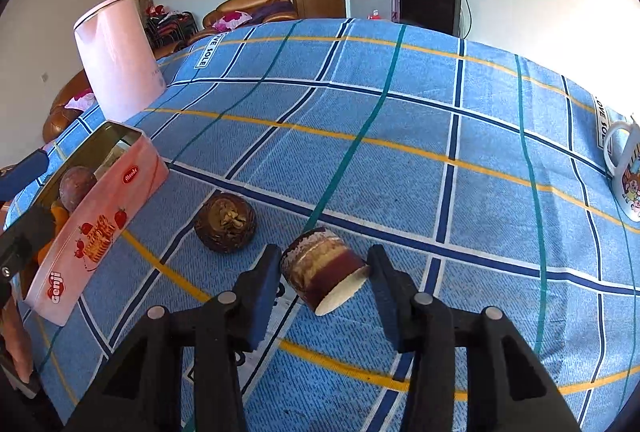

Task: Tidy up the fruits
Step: 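Grasp the cut taro piece with the right tool while the left tool grasps the dark brown fruit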

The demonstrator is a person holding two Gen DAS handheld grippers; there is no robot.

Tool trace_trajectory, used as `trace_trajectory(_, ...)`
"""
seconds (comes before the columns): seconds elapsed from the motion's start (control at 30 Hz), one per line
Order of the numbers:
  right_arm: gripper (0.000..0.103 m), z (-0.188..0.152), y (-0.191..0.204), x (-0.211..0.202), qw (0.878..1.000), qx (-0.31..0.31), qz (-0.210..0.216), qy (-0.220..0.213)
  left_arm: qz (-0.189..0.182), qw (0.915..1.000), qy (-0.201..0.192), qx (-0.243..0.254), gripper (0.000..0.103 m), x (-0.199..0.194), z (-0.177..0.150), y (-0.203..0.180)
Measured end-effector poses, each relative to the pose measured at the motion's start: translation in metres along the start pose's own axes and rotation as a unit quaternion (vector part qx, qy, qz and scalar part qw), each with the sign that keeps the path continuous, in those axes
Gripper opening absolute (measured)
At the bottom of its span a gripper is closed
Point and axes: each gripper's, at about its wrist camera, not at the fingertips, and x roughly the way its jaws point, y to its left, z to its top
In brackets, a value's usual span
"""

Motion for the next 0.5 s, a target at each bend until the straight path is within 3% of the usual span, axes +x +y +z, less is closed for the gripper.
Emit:
trace_trajectory(0.27, 0.046, -0.012, -0.025, -0.038, 0.995, 0.062, -0.018, -0.078, -0.028, 0.9984, 0.049, 0.006, 0.085, 0.039, 0.002, -0.031)
trace_trajectory(0.37, 0.046, -0.014, -0.033, -0.044, 0.992, 0.082, -0.018, -0.092, -0.034, 0.9964, 0.078, 0.002, 0.082, 0.06, 0.004, -0.038)
trace_trajectory(0.4, 0.046, -0.014, -0.034, -0.044, 0.992, 0.084, -0.017, -0.094, -0.038, 0.9954, 0.088, -0.001, 0.077, 0.066, 0.006, -0.039)
trace_trajectory(0.5, 0.046, -0.013, -0.034, -0.044, 0.992, 0.084, -0.016, -0.097, -0.049, 0.9931, 0.106, -0.01, 0.076, 0.08, 0.01, -0.044)
